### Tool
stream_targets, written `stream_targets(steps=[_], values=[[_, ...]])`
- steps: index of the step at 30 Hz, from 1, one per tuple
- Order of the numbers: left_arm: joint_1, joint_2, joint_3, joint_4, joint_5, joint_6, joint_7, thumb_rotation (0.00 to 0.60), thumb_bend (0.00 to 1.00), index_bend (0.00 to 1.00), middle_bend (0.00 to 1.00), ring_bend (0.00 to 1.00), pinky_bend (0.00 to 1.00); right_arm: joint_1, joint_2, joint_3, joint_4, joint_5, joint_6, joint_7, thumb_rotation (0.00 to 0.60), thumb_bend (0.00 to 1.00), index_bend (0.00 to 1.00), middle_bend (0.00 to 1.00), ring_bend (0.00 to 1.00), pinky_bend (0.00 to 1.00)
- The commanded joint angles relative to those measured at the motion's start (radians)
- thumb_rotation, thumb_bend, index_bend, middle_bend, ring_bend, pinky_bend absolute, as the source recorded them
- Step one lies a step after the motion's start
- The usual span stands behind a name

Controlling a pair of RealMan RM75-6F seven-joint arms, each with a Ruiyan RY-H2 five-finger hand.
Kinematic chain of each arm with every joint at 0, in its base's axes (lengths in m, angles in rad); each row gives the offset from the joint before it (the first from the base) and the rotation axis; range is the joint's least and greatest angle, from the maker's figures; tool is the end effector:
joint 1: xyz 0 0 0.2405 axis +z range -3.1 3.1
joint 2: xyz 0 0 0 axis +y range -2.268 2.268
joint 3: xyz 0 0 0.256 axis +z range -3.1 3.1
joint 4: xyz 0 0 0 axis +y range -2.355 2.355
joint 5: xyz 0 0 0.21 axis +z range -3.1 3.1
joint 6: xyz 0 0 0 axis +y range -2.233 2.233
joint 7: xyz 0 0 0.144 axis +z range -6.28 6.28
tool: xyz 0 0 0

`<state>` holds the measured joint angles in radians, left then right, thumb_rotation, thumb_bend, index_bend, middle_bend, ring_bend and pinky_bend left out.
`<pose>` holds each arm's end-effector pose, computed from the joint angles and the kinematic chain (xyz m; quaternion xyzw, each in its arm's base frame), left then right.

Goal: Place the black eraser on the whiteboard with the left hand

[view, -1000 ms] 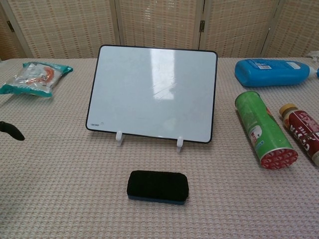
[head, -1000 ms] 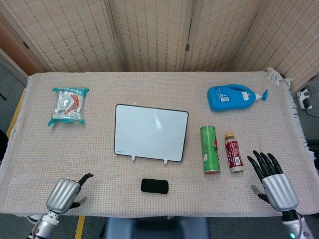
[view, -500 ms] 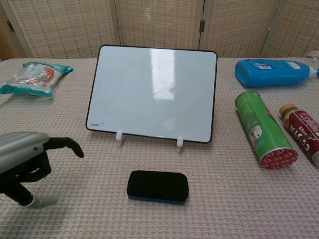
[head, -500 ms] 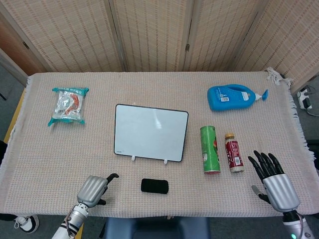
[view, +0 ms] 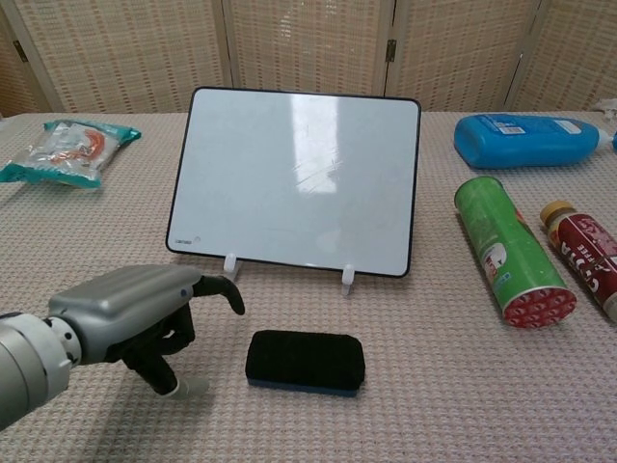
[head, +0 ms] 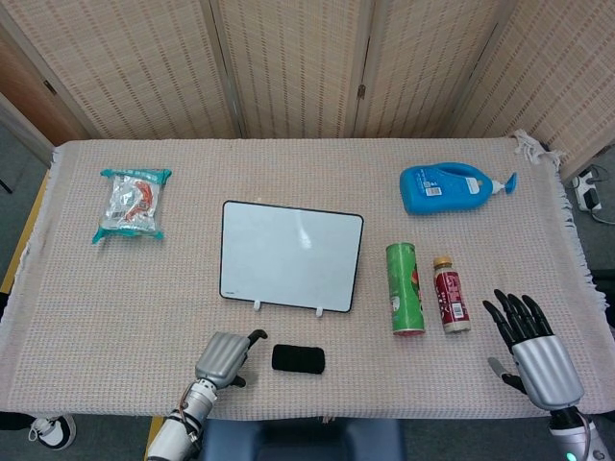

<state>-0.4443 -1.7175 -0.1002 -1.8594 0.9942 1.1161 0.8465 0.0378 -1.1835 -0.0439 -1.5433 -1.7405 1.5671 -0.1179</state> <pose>-0.1255 0.2105 -0.0623 -0.7445 -0.4577 -0.3025 0.3805 -0.2967 -0.1438 0.1291 0.6755 -0.3153 0.3832 0.5453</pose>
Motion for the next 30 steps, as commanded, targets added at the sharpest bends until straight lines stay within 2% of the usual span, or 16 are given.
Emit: stream_targets(steps=[1, 18, 30], values=[[-0.021, -0.027, 0.004, 0.010, -0.026, 0.013, 0.017, 0.600, 0.29, 0.30, 1.00, 1.00, 1.00, 0.000, 0.001, 0.000, -0.001, 0.001, 0.000, -0.001, 0.600, 0.27, 0.00, 0.00, 0.04, 0.05], [-0.146, -0.175, -0.024, 0.041, -0.152, 0.070, 0.137, 0.600, 0.29, 0.30, 1.00, 1.00, 1.00, -0.006, 0.017, 0.001, -0.012, 0.008, 0.007, 0.008, 0.600, 0.27, 0.00, 0.00, 0.03, 0.05], [-0.188, -0.183, -0.035, 0.091, -0.173, 0.042, 0.058, 0.600, 0.29, 0.34, 1.00, 1.00, 1.00, -0.018, 0.033, 0.003, -0.021, 0.012, 0.028, 0.023, 0.600, 0.27, 0.00, 0.00, 0.03, 0.05]])
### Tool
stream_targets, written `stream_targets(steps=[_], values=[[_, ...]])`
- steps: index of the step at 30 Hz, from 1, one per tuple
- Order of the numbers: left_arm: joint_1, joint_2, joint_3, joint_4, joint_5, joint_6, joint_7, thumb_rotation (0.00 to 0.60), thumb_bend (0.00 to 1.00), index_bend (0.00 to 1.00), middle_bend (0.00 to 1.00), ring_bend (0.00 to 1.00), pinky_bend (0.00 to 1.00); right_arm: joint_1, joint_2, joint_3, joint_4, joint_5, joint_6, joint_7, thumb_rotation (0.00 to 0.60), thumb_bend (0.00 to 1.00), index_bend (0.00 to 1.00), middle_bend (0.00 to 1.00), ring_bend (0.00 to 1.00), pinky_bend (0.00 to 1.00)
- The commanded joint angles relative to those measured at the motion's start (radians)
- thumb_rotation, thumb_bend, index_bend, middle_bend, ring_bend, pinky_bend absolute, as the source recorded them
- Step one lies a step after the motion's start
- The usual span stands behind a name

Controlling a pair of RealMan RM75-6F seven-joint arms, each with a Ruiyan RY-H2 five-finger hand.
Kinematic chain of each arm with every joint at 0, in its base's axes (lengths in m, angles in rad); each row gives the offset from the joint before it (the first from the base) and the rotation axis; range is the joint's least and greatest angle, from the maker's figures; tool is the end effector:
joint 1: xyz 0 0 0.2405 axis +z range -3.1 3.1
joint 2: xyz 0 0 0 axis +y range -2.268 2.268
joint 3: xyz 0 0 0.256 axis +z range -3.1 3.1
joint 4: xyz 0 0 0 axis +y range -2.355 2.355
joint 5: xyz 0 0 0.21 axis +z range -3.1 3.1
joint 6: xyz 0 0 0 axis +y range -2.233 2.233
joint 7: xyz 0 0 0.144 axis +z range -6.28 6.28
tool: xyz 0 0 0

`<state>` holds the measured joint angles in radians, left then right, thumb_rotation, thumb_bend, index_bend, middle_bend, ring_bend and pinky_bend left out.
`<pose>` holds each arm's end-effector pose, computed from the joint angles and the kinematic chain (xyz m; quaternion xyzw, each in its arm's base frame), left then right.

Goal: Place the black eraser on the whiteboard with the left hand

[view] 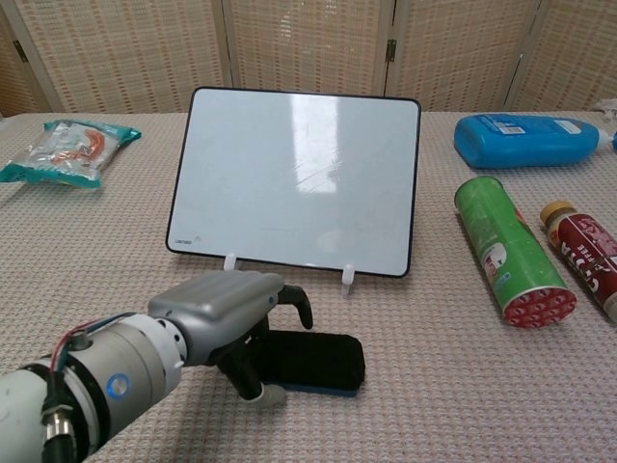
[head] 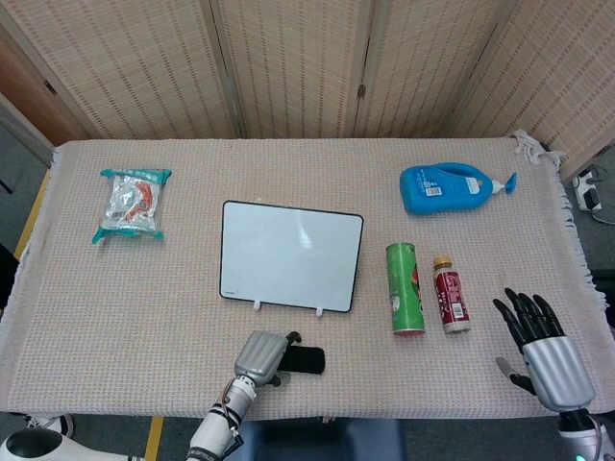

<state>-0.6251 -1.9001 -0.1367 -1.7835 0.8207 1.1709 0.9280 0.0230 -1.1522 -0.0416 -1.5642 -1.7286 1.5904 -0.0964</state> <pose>-0.0736 0.2186 -0.1019 -0.7593 -0.4544 -0.3005 0.3559 -0.2979 -0.1403 0.1413 0.6628 -0.3208 0.3871 0.5549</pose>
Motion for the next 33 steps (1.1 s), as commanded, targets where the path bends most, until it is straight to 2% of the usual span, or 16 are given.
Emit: stream_targets(steps=[1, 9, 14, 18, 22, 27, 33], values=[[-0.011, -0.002, 0.003, 0.021, 0.000, -0.018, -0.031, 0.600, 0.29, 0.34, 1.00, 1.00, 1.00, -0.004, 0.002, 0.001, -0.001, 0.001, 0.006, 0.002, 0.600, 0.27, 0.00, 0.00, 0.03, 0.05], [-0.031, -0.028, 0.006, 0.073, 0.038, -0.035, -0.098, 0.600, 0.29, 0.47, 1.00, 1.00, 1.00, -0.008, 0.016, 0.003, -0.005, 0.005, 0.013, 0.025, 0.600, 0.27, 0.00, 0.00, 0.03, 0.05], [-0.023, -0.040, 0.016, 0.105, 0.119, -0.015, -0.170, 0.600, 0.29, 0.55, 1.00, 1.00, 1.00, -0.007, 0.019, 0.001, -0.007, 0.007, 0.005, 0.020, 0.600, 0.27, 0.00, 0.00, 0.03, 0.05], [-0.014, -0.030, 0.025, 0.107, 0.171, 0.006, -0.204, 0.600, 0.29, 0.57, 1.00, 1.00, 1.00, -0.009, 0.017, 0.003, -0.010, 0.007, 0.006, 0.016, 0.600, 0.27, 0.00, 0.00, 0.02, 0.05], [-0.008, -0.019, 0.005, 0.121, 0.231, 0.053, -0.228, 0.600, 0.29, 0.57, 1.00, 1.00, 1.00, -0.010, 0.018, 0.002, -0.011, 0.006, 0.008, 0.019, 0.600, 0.27, 0.00, 0.00, 0.02, 0.05], [-0.015, -0.073, -0.035, 0.277, 0.381, 0.152, -0.289, 0.600, 0.29, 0.57, 1.00, 1.00, 1.00, -0.009, 0.020, 0.003, -0.011, 0.009, 0.004, 0.026, 0.600, 0.27, 0.00, 0.00, 0.02, 0.05], [-0.066, -0.158, -0.089, 0.521, 0.546, 0.243, -0.372, 0.600, 0.31, 0.57, 1.00, 1.00, 1.00, -0.007, 0.027, 0.001, -0.016, 0.007, 0.000, 0.039, 0.600, 0.27, 0.00, 0.00, 0.02, 0.05]])
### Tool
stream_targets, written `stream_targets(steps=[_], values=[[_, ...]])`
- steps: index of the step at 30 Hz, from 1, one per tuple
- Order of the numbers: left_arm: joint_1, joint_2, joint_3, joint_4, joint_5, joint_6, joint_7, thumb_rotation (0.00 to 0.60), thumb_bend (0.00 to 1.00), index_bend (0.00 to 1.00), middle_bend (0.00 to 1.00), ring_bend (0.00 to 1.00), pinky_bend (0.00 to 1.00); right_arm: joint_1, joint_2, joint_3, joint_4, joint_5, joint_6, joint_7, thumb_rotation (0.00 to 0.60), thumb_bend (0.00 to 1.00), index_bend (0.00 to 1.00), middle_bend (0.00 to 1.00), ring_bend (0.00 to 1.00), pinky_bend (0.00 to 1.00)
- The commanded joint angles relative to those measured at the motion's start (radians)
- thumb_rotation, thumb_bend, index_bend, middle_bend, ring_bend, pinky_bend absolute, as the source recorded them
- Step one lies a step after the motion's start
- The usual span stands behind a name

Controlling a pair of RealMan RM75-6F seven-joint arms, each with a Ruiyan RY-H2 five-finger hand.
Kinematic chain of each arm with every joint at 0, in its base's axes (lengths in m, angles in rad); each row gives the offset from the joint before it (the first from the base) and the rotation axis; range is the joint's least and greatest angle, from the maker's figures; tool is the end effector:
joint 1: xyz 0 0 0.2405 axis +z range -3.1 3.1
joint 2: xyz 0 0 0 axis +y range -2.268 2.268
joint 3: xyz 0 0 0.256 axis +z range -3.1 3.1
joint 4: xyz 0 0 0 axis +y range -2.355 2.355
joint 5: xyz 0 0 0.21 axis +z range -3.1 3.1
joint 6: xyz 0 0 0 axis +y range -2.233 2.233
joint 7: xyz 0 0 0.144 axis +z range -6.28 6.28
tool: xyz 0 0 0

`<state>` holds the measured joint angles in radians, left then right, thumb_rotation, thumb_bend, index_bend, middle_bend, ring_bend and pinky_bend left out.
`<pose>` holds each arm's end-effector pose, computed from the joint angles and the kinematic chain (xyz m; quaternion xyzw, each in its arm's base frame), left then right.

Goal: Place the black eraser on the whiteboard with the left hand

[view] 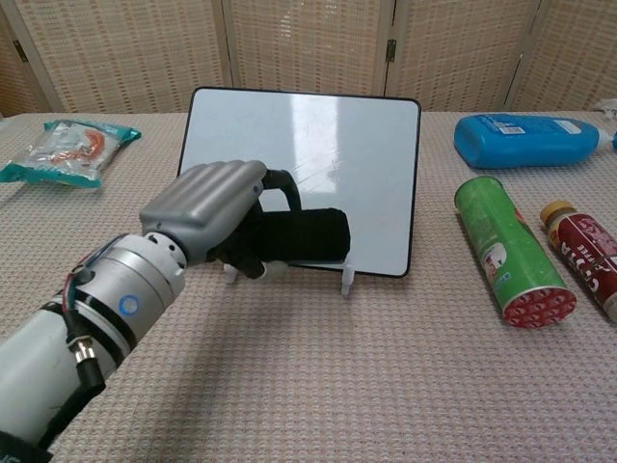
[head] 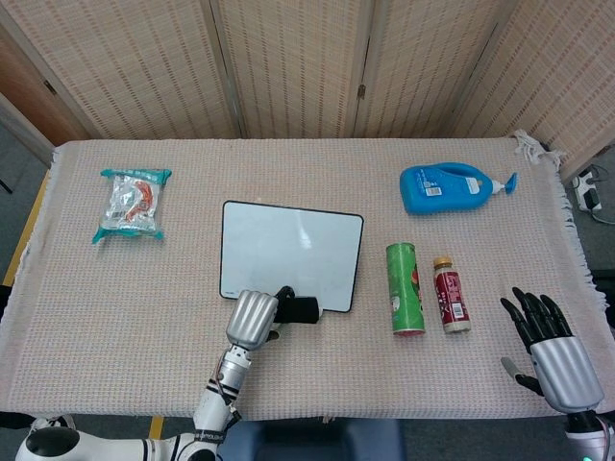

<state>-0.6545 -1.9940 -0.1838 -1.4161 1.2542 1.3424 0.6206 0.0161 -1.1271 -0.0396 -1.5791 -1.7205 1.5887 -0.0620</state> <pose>-0.0710 0.2734 -0.0843 -0.6768 -0.3359 -0.4718 0.4545 -0.2994 -0.1389 0.1483 0.6558 -0.3332 0.3897 0.5542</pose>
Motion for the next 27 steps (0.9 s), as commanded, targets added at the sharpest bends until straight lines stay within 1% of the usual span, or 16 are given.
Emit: stream_targets(steps=[1, 3, 7, 11, 15, 21, 27], values=[[-0.050, -0.084, -0.046, 0.214, 0.141, 0.085, -0.081, 0.600, 0.31, 0.57, 1.00, 1.00, 1.00, -0.001, 0.005, -0.001, -0.001, -0.002, 0.003, 0.011, 0.600, 0.27, 0.00, 0.00, 0.02, 0.05], [-0.074, -0.118, -0.057, 0.318, 0.179, 0.101, -0.114, 0.600, 0.31, 0.57, 1.00, 1.00, 1.00, -0.002, 0.010, -0.002, -0.002, -0.002, 0.006, 0.022, 0.600, 0.27, 0.00, 0.00, 0.02, 0.05], [-0.118, -0.182, -0.086, 0.475, 0.217, 0.125, -0.176, 0.600, 0.31, 0.57, 1.00, 1.00, 1.00, -0.005, 0.019, -0.002, -0.002, -0.003, 0.014, 0.043, 0.600, 0.27, 0.00, 0.00, 0.02, 0.05], [-0.149, -0.231, -0.107, 0.592, 0.222, 0.124, -0.218, 0.600, 0.32, 0.56, 1.00, 1.00, 1.00, -0.007, 0.025, -0.004, 0.000, -0.009, 0.019, 0.060, 0.600, 0.27, 0.00, 0.00, 0.02, 0.05], [-0.171, -0.275, -0.113, 0.690, 0.217, 0.104, -0.253, 0.600, 0.32, 0.54, 1.00, 1.00, 1.00, -0.010, 0.028, -0.007, 0.002, -0.016, 0.026, 0.066, 0.600, 0.27, 0.00, 0.00, 0.02, 0.05], [-0.196, -0.275, -0.091, 0.714, 0.180, 0.065, -0.254, 0.600, 0.32, 0.52, 1.00, 1.00, 1.00, -0.015, 0.030, -0.008, 0.004, -0.021, 0.037, 0.074, 0.600, 0.27, 0.00, 0.00, 0.02, 0.05], [-0.213, -0.275, -0.086, 0.694, 0.118, 0.039, -0.210, 0.600, 0.32, 0.40, 1.00, 1.00, 1.00, -0.019, 0.031, -0.009, 0.005, -0.020, 0.041, 0.077, 0.600, 0.27, 0.00, 0.00, 0.02, 0.05]])
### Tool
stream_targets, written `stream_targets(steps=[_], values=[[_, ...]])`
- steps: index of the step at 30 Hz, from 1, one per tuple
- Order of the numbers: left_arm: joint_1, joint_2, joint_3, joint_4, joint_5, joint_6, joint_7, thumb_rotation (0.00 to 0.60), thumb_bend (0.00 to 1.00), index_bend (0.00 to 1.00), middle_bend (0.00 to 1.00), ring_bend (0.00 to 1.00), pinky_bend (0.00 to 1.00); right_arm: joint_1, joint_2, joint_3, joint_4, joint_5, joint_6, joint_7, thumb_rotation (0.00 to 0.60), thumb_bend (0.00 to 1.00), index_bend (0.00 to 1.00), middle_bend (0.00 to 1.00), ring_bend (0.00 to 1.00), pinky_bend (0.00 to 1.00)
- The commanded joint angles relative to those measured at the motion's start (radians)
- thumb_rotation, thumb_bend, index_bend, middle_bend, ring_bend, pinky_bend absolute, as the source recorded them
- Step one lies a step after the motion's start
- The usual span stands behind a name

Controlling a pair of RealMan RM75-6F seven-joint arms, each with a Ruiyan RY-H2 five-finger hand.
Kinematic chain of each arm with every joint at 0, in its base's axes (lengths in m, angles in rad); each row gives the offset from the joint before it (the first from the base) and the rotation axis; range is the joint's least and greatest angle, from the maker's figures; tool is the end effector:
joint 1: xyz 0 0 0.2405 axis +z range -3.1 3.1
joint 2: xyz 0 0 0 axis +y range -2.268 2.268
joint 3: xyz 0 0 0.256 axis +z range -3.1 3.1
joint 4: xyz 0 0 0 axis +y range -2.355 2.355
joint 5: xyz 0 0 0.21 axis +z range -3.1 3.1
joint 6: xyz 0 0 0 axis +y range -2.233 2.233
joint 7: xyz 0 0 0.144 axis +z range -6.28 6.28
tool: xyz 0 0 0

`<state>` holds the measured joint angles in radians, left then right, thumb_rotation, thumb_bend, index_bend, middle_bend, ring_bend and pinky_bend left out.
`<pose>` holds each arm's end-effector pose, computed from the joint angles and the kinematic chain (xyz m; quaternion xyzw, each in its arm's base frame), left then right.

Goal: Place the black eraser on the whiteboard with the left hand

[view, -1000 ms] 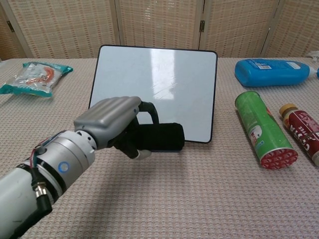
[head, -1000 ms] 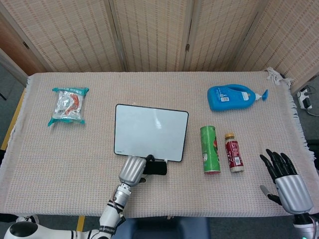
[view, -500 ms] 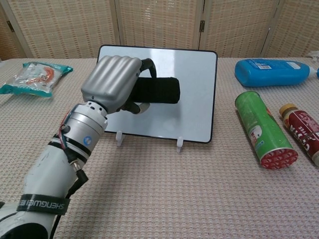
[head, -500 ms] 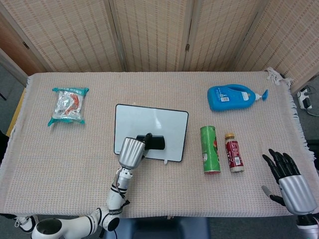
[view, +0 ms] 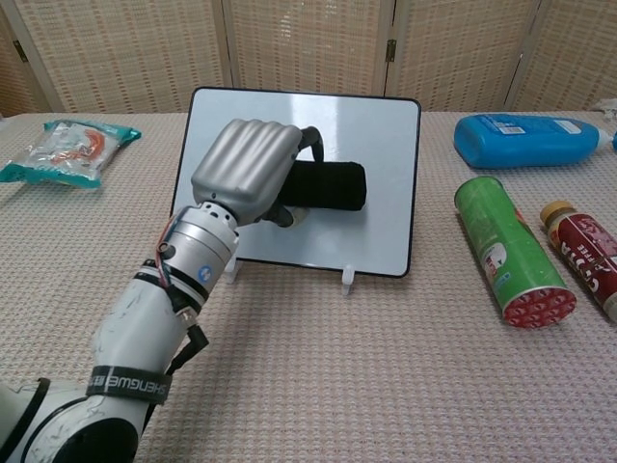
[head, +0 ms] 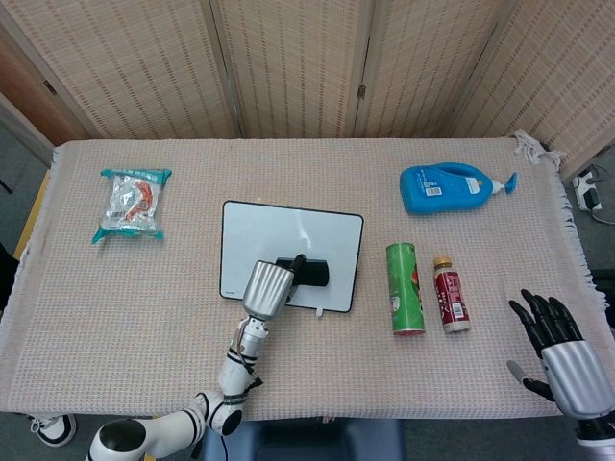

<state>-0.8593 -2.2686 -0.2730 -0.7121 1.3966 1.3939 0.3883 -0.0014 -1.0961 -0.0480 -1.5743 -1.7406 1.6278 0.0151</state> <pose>-0.0570 0.3278 -0.1197 -0.6577 -0.2018 -0.5123 0.5141 -0.3008 -0.1314 0.1608 0.6456 -0.3422 0.4085 0.5469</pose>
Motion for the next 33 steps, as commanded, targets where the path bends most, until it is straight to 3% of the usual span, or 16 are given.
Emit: stream_targets(steps=[1, 8, 18, 23, 33], values=[[-0.011, 0.000, 0.005, -0.012, -0.032, -0.014, 0.030, 0.600, 0.32, 0.38, 1.00, 1.00, 1.00, -0.002, 0.000, -0.001, 0.000, -0.001, 0.003, 0.001, 0.600, 0.27, 0.00, 0.00, 0.02, 0.05], [-0.021, 0.000, 0.023, -0.025, -0.065, -0.006, 0.062, 0.600, 0.32, 0.28, 1.00, 1.00, 1.00, -0.008, -0.003, 0.000, 0.000, -0.002, 0.009, -0.004, 0.600, 0.27, 0.00, 0.00, 0.02, 0.05], [0.023, 0.009, 0.056, -0.083, -0.054, 0.036, 0.089, 0.600, 0.28, 0.22, 1.00, 1.00, 1.00, -0.013, -0.007, 0.005, 0.002, 0.001, 0.018, -0.011, 0.600, 0.27, 0.00, 0.00, 0.02, 0.05], [0.104, 0.103, 0.102, -0.295, -0.049, 0.054, 0.190, 0.600, 0.24, 0.16, 1.00, 1.00, 1.00, -0.014, -0.013, 0.005, 0.002, -0.003, 0.018, -0.027, 0.600, 0.27, 0.00, 0.00, 0.02, 0.05], [0.234, 0.440, 0.203, -0.813, -0.047, 0.049, 0.336, 0.600, 0.22, 0.10, 1.00, 0.99, 1.00, -0.015, -0.030, 0.002, 0.003, -0.014, 0.010, -0.070, 0.600, 0.27, 0.00, 0.00, 0.02, 0.05]])
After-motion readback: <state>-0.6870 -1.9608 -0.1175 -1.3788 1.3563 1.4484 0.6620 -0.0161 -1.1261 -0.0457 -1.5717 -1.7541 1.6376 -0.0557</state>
